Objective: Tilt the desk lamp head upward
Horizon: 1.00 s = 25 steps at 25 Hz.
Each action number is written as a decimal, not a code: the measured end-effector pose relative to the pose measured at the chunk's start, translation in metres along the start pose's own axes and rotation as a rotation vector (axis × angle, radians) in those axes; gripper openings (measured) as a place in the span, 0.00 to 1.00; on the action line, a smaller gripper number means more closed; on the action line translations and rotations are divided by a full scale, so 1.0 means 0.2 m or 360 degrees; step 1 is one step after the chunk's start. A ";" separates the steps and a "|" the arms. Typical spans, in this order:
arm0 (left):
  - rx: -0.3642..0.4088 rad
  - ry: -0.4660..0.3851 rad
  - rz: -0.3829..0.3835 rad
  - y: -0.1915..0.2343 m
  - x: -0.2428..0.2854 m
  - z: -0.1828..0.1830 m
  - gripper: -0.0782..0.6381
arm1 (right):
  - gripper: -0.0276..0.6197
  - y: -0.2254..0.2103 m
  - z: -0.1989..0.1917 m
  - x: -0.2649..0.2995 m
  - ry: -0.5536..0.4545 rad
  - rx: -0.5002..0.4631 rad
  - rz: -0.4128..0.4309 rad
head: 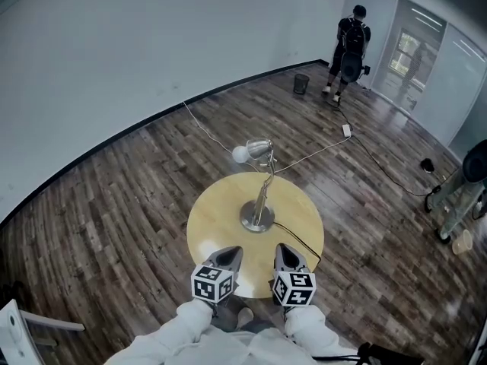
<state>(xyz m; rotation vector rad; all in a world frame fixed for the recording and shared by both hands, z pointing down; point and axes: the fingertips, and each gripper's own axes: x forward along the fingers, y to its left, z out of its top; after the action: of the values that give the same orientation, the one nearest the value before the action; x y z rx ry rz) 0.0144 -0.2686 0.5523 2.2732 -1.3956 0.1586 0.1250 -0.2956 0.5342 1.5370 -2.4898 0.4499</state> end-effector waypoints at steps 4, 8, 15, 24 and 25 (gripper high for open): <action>0.0003 0.0015 -0.0045 0.01 -0.12 -0.04 0.11 | 0.06 0.10 -0.03 -0.07 -0.0015 0.0024 -0.0044; -0.0002 0.0016 -0.0069 0.03 -0.27 -0.08 0.11 | 0.06 0.21 -0.08 -0.17 -0.0021 0.0039 -0.0095; -0.0021 0.0017 -0.0110 0.02 -0.50 -0.19 0.11 | 0.06 0.36 -0.23 -0.37 0.0004 0.0076 -0.0168; 0.0012 -0.0011 -0.0088 -0.05 -0.66 -0.24 0.11 | 0.06 0.47 -0.25 -0.51 -0.0012 0.0009 -0.0123; 0.0002 -0.0011 -0.0077 -0.06 -0.67 -0.24 0.11 | 0.06 0.47 -0.25 -0.52 -0.0011 0.0012 -0.0123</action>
<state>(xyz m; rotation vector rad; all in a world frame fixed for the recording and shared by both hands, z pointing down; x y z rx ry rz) -0.0324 -0.1339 0.5474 2.3084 -1.3431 0.1359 0.0868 -0.1520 0.5332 1.6335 -2.4265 0.4430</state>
